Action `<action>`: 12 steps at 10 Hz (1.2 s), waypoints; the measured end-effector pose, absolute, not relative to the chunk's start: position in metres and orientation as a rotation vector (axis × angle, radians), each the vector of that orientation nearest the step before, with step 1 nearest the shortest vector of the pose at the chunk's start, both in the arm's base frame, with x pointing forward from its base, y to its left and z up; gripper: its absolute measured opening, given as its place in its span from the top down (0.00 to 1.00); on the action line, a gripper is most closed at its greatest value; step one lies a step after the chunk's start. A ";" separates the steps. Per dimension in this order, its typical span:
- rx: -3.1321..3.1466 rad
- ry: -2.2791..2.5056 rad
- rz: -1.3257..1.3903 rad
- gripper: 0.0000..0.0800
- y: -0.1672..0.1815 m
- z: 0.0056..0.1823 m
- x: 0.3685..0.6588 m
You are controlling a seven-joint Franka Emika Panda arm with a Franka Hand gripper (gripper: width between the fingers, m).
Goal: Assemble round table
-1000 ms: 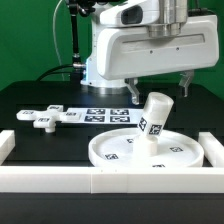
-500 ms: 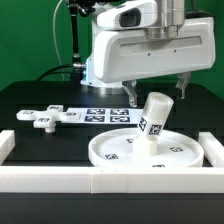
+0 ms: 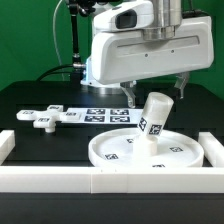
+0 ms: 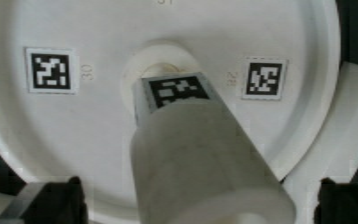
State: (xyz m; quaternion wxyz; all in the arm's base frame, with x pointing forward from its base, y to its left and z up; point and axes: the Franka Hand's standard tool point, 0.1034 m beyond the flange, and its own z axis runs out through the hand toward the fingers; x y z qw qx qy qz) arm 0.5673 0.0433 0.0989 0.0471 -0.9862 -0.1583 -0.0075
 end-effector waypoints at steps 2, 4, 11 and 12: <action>-3.030 -0.431 0.046 0.19 0.034 0.109 0.567; -3.065 -0.392 0.239 0.19 0.031 0.117 0.561; -3.120 -0.417 0.291 0.19 0.036 0.105 0.564; -3.116 -0.429 0.294 0.19 0.034 0.103 0.565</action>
Offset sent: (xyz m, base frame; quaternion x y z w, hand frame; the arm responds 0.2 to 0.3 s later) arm 0.0048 -0.0316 0.0153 -0.0906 -0.1622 0.0027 0.9826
